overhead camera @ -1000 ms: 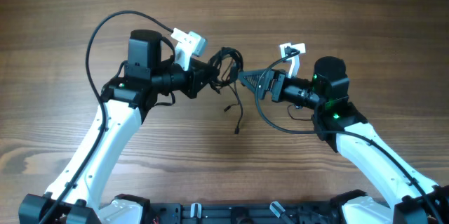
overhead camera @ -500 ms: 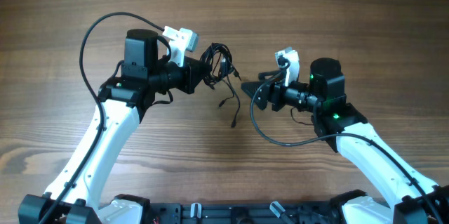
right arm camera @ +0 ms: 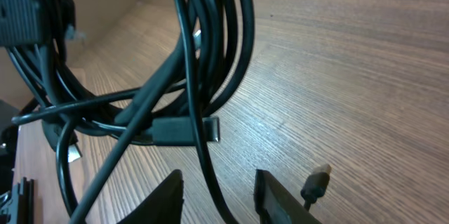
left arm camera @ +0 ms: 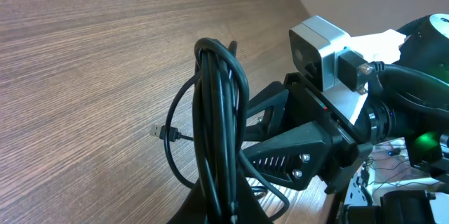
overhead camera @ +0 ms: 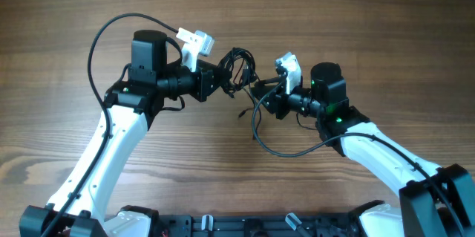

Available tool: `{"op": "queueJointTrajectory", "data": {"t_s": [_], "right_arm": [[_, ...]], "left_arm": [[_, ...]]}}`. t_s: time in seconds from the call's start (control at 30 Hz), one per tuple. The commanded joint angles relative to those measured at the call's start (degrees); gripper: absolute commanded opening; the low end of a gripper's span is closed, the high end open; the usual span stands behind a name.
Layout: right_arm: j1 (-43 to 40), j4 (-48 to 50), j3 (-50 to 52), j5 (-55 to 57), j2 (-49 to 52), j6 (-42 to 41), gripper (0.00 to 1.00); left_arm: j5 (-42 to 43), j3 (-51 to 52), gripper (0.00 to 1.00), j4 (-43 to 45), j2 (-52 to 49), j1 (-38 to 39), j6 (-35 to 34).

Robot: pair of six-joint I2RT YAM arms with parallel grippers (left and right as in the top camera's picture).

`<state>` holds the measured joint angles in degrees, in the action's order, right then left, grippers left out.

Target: Untangle cables

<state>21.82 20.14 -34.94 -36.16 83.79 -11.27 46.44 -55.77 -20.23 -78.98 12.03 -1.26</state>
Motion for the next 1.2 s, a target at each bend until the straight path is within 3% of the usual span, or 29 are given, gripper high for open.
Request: {"op": "queueJointTrajectory", "data": {"t_s": [0.0,0.33,0.47,0.73,1.07,1.17], "right_arm": [[0.09,0.35,0.07,-5.64,0.76,-1.07,0.05],[-0.07,0.5,0.04,-8.92,0.35,-10.88,0.05],[-1.44,2.4,0.0,-8.94,-2.21,-18.45,0.05],[-1.66,18.84,0.0,-14.47,-3.23,-36.22,0.05],[-2.64,27.43,0.0,-7.26,-3.23,-44.76,0.04],[-4.83,30.45,0.0,-6.88,-3.23,-50.66,0.04]], "left_arm": [[1.51,-0.7,0.04,1.22,-0.52,-0.33,-0.52],[-1.53,-0.7,0.04,1.33,-0.52,-5.33,-0.55],[-1.51,-0.7,0.04,1.14,-0.52,-6.14,-0.55],[-1.29,-0.7,0.04,1.16,-0.52,-2.73,-0.55],[-2.34,-0.7,0.04,0.92,-0.52,0.39,-0.46],[-4.74,-0.7,0.04,-1.31,-0.52,0.39,5.38]]}}
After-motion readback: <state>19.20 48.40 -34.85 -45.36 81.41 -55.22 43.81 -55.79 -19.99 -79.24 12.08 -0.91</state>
